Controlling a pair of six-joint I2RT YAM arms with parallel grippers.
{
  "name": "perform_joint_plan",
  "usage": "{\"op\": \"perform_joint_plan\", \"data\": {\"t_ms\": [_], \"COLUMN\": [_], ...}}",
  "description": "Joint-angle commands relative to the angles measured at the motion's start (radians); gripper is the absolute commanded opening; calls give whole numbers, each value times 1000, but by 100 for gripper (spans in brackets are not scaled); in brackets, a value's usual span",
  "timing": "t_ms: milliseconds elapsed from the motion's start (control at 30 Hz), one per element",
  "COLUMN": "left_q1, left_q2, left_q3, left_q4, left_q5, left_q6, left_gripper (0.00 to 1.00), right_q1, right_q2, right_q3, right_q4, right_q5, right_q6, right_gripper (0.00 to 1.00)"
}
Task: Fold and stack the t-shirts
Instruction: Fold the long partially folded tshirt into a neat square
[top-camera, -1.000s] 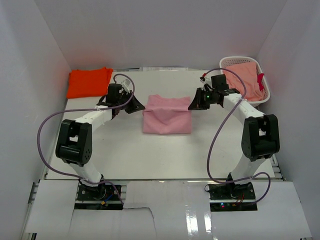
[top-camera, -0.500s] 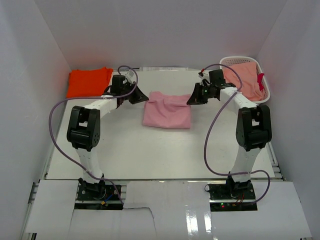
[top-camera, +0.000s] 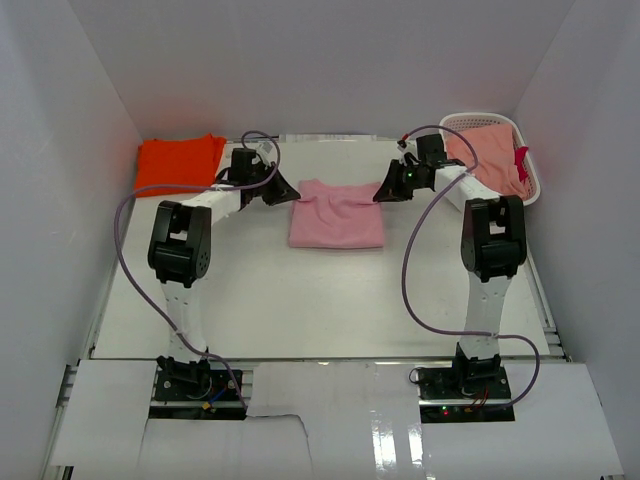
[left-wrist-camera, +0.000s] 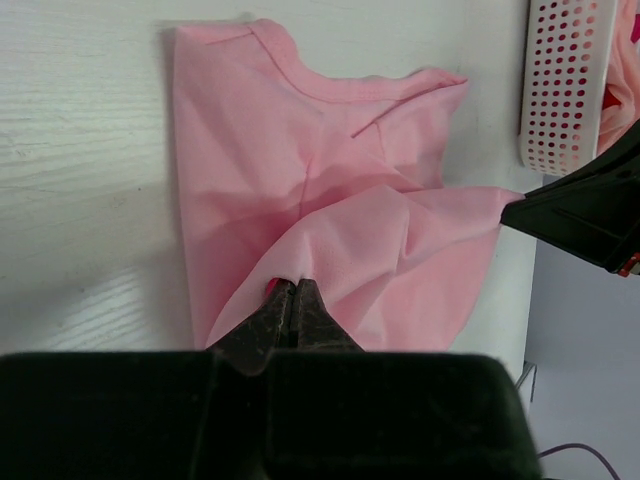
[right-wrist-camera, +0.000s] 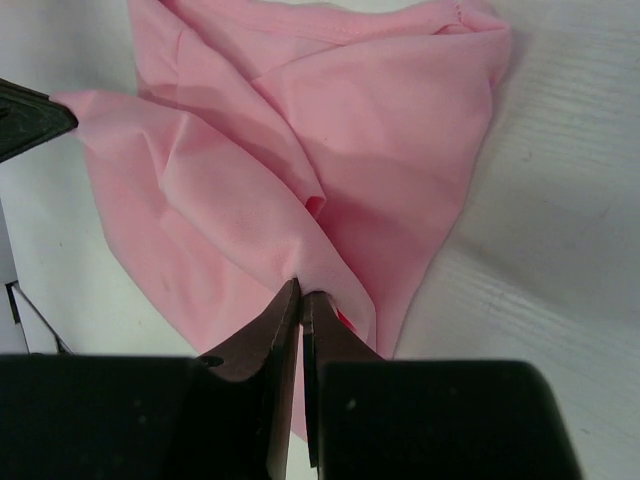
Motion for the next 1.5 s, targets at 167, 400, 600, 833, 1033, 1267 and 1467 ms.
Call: {"op": "perform_joint_plan", "data": {"t_ms": [167, 400, 600, 833, 1033, 1267, 1467], "left_q1": [27, 37, 39, 40, 40, 39, 39], "left_q2": [95, 154, 181, 146, 65, -63, -162], "left_q3": [100, 137, 154, 114, 33, -63, -104], "left_q4": [14, 28, 40, 96, 189, 311, 365], "left_q5": [27, 18, 20, -17, -60, -138, -172], "left_q6": [-32, -42, -51, -51, -58, -35, -20], "left_gripper": [0, 0, 4, 13, 33, 51, 54], "right_q1": [-38, -61, -69, -69, -70, -69, -69], "right_q2": [89, 159, 198, 175, 124, 44, -34], "right_q3": [103, 162, 157, 108, 47, -47, -93], "right_q4": [68, 99, 171, 250, 338, 471, 511], "right_q5": [-29, -38, -51, -44, -45, -46, -41], "right_q6": [30, 47, 63, 76, 80, 84, 61], "right_gripper": [8, 8, 11, 17, 37, 43, 58]}}
